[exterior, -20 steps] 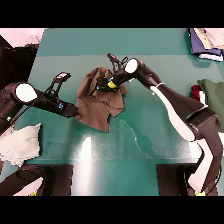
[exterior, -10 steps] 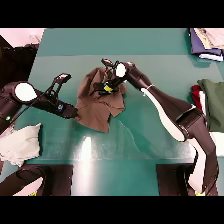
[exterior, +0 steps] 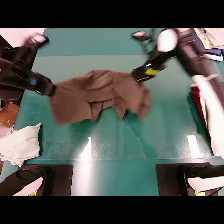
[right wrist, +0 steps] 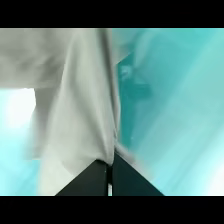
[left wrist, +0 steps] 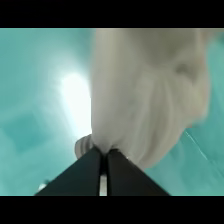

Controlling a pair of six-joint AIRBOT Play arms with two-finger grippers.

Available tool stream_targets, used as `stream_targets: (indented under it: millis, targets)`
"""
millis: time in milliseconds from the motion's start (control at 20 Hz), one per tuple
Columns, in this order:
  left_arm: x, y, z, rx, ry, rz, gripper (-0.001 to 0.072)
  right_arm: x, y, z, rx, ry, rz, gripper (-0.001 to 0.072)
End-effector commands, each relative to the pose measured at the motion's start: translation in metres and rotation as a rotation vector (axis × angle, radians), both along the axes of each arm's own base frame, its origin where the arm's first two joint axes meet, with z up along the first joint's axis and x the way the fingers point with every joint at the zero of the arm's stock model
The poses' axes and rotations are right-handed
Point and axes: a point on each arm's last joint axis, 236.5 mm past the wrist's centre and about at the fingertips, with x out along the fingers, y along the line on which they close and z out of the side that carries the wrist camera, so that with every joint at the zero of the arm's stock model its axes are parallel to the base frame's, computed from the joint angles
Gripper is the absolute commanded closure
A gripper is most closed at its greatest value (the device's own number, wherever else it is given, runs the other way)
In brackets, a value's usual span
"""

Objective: Fold the shirts.

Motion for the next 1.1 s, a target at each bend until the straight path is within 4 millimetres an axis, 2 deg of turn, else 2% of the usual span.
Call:
stream_targets:
  millis: [0, 150, 250, 350, 500, 600, 700, 800, 900, 950, 1050]
  targets:
    - [0.001, 0.011, 0.061, 0.009, -0.123, 0.021, 0.0680, -0.024, -0.073, 0.056, -0.018, -0.088, -0.112, 0.0696]
    - [-0.014, 0.016, 0.099, -0.005, -0.168, 0.023, 0.0680, -0.043, -0.107, 0.105, 0.015, -0.211, -0.180, 0.0696]
    - [-0.029, 0.019, 0.126, -0.020, -0.199, 0.024, 0.0680, -0.063, -0.125, 0.139, 0.037, -0.300, -0.221, 0.0696]
    - [-0.047, 0.013, 0.157, -0.074, -0.246, 0.005, 0.0680, -0.086, -0.141, 0.170, 0.055, -0.389, -0.255, 0.0696]
    - [-0.076, -0.013, 0.212, -0.205, -0.369, -0.103, 0.0679, -0.123, -0.158, 0.207, 0.077, -0.507, -0.298, 0.0696]
    - [-0.095, -0.031, 0.232, -0.277, -0.406, -0.185, 0.0680, -0.143, -0.165, 0.221, 0.094, -0.554, -0.319, 0.0696]
    - [-0.103, -0.043, 0.237, -0.317, -0.403, -0.233, 0.0680, -0.153, -0.172, 0.225, 0.089, -0.564, -0.344, 0.0696]
    - [-0.089, -0.043, 0.236, -0.313, -0.424, -0.218, 0.0680, -0.149, -0.172, 0.216, 0.081, -0.525, -0.348, 0.0696]
    - [-0.054, -0.039, 0.214, -0.270, -0.419, -0.172, 0.0680, -0.128, -0.159, 0.189, 0.099, -0.410, -0.317, 0.0696]
    - [-0.032, -0.036, 0.197, -0.240, -0.413, -0.147, 0.0681, -0.113, -0.150, 0.171, 0.114, -0.336, -0.296, 0.0696]
    - [0.021, -0.028, 0.157, -0.166, -0.381, -0.074, 0.0681, -0.080, -0.146, 0.132, 0.103, -0.212, -0.293, 0.0696]
